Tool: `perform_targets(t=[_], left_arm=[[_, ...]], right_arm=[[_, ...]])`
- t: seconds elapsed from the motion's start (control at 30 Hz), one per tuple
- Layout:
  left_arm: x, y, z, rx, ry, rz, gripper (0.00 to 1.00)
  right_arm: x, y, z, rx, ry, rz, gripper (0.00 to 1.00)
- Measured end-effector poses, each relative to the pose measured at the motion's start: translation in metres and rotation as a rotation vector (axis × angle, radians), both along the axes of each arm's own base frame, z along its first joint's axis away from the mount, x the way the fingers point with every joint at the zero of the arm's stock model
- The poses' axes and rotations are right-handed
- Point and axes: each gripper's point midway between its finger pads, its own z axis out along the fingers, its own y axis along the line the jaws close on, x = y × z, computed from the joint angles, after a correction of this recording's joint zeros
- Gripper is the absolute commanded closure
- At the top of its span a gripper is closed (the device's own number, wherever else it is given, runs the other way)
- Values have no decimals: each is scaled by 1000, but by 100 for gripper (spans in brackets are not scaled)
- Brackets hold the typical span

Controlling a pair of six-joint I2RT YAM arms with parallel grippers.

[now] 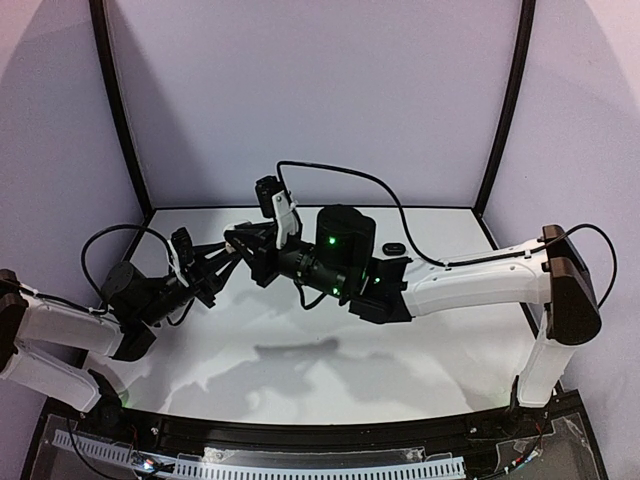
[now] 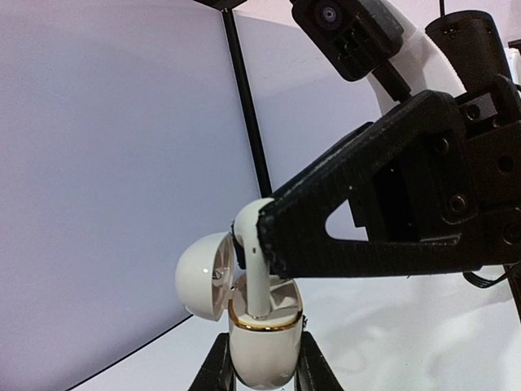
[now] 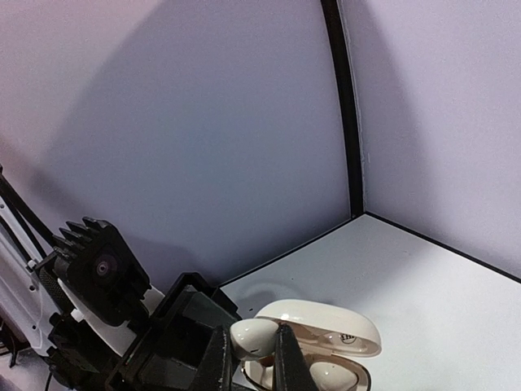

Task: Insert the wireless bluetooth earbuds into the charging case
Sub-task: Insert the left earbud into the left side groove of the charging case.

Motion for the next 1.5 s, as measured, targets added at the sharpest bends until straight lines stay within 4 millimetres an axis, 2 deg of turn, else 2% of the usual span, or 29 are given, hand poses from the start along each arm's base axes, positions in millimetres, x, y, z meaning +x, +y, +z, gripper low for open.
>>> perform_targets(t=[0.23, 0.3, 0.37, 0.53, 0.67, 0.73, 0.87, 1.1, 1.17, 1.37, 1.5], left_arm=[[-3, -1, 1, 9, -21, -10, 99], [-5, -1, 3, 12, -34, -16, 99], [-7, -2, 4, 19, -51, -21, 99], [-8, -2, 5, 33, -79, -17, 99], [-7, -3, 2, 53, -99, -9, 99], [-4, -5, -1, 67, -101, -4, 99], [-2, -8, -4, 88, -118, -1, 99], [-6, -7, 11, 65, -154, -6, 99], [-8, -6, 15, 54, -159, -10, 99], [-12, -6, 19, 32, -145, -29, 99], [-13, -6, 19, 22, -129, -37, 99]], right_arm=[[1, -4, 4, -20, 4, -1, 100], [0, -3, 12, -25, 2, 7, 100], [-2, -2, 31, -12, -8, 21, 100], [-11, -16, 67, 33, -29, 30, 100], [-18, -23, 80, 51, -31, 37, 100], [-23, -21, 79, 44, -28, 44, 100], [-38, -16, 62, 6, -14, 72, 100], [-44, -21, 31, -31, -4, 59, 100], [-42, -23, 29, -33, -8, 44, 100], [-34, -29, 43, 26, -35, -16, 100], [-29, -28, 45, 49, -49, -46, 100]])
